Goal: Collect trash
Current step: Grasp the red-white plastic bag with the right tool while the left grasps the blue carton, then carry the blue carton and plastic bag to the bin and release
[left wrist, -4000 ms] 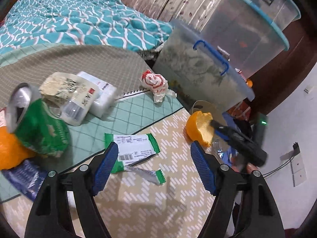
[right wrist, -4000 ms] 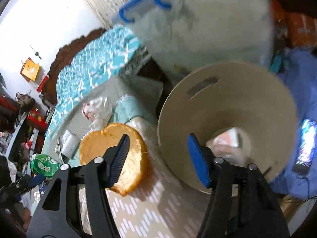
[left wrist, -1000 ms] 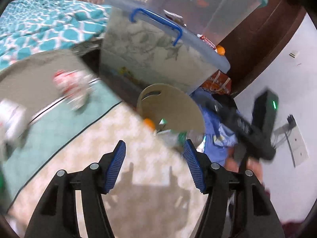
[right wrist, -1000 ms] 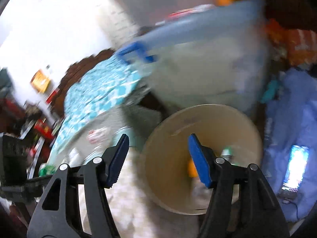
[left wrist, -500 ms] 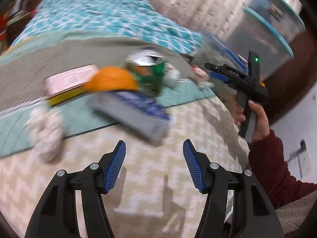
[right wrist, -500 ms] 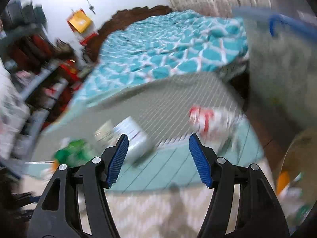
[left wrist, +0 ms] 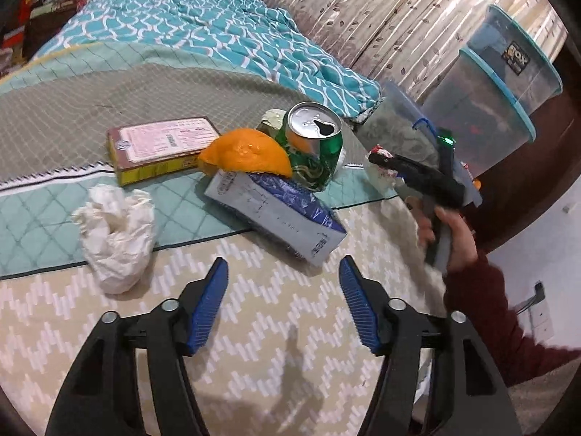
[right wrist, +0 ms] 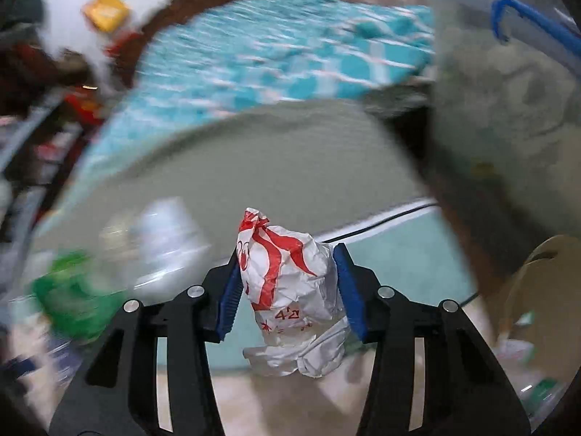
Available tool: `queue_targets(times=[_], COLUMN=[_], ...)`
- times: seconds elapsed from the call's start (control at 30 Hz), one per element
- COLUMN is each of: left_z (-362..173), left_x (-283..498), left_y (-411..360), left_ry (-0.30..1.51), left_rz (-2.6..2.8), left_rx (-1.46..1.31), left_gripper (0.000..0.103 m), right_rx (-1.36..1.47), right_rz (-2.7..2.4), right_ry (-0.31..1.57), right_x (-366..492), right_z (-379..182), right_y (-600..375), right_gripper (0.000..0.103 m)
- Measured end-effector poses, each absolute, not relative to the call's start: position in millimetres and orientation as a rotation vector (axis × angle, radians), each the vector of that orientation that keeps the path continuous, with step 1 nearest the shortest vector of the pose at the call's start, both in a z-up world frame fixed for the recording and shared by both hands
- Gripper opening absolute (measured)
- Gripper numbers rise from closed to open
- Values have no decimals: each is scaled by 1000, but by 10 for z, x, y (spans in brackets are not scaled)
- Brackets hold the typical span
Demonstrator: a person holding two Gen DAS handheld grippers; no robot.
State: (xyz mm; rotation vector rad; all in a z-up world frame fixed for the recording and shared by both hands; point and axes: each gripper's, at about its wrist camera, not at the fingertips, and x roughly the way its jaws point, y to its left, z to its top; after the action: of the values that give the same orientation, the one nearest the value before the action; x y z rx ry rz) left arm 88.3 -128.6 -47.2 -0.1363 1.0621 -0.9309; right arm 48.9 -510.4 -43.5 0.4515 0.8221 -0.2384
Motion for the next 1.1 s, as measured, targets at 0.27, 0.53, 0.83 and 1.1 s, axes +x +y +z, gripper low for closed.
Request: queue_targets(times=[0.27,0.53,0.83,1.1], left_z=[-704,-700,-755,-823], left_x=[1219,1288,1141,868], left_y=[-1542,-1485,-1646,-1555], left_ry=[1181,1170,1146,1160], left_rz=[-877,-816,-720,-683], left_rx=[-304,-330,-135,-5], left_gripper=[72,81,83,55], right_rx=[314,460,541,629], right_rz=[-20,303,172,95], right_ry=[867,887,822,795], right_x=[536,291,-338,-573], right_z=[-534,-583,-578,-631], right_y=[-3844,-3055,-3113,-3445], right_gripper=[50,50,50,51])
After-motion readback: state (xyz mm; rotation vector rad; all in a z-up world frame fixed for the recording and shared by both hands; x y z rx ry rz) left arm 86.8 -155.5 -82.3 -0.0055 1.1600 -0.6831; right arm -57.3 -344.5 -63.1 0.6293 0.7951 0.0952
